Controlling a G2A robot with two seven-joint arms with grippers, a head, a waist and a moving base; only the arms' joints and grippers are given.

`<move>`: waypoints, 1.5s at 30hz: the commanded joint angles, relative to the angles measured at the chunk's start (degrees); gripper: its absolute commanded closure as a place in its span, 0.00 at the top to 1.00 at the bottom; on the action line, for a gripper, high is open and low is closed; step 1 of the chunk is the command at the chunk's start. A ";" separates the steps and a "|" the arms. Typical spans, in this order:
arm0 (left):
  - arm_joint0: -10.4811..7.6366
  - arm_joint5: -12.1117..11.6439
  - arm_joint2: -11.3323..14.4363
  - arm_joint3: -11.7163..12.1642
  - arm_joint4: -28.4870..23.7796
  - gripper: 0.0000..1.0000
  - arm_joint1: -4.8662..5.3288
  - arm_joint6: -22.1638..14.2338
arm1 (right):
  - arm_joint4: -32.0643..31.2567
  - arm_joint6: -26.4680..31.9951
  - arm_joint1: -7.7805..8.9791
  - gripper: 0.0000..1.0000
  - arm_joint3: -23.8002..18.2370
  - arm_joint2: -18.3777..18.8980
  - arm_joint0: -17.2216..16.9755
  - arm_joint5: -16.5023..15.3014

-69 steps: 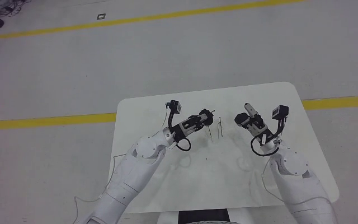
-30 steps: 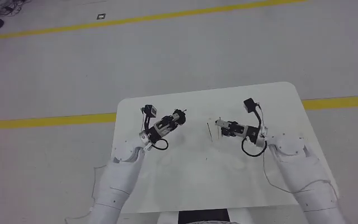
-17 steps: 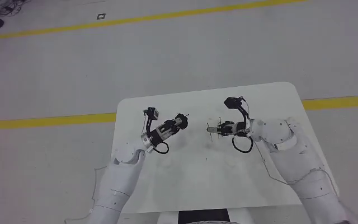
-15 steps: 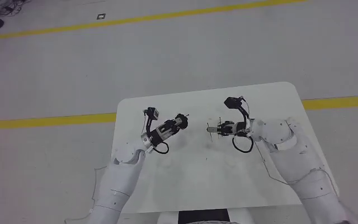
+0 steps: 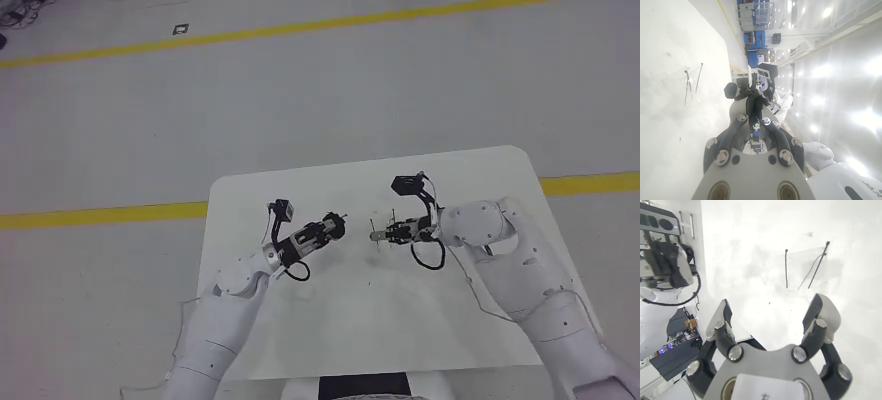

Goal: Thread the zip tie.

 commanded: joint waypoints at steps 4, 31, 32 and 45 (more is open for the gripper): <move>-0.22 -0.11 0.34 0.56 0.16 0.00 0.02 0.70 | -0.03 0.06 0.01 1.00 -0.02 0.05 -0.05 -0.02; -0.22 -0.11 0.34 0.56 0.16 0.00 0.02 0.70 | 2.00 -14.08 -0.92 1.00 11.59 -6.25 3.74 -12.33; -0.22 -0.11 0.34 0.56 0.16 0.00 0.02 0.70 | 2.00 -14.08 -0.92 1.00 11.59 -6.25 3.74 -12.33; -0.22 -0.11 0.34 0.56 0.16 0.00 0.02 0.70 | 3.07 -14.82 -1.29 0.47 17.96 -9.03 6.06 -14.13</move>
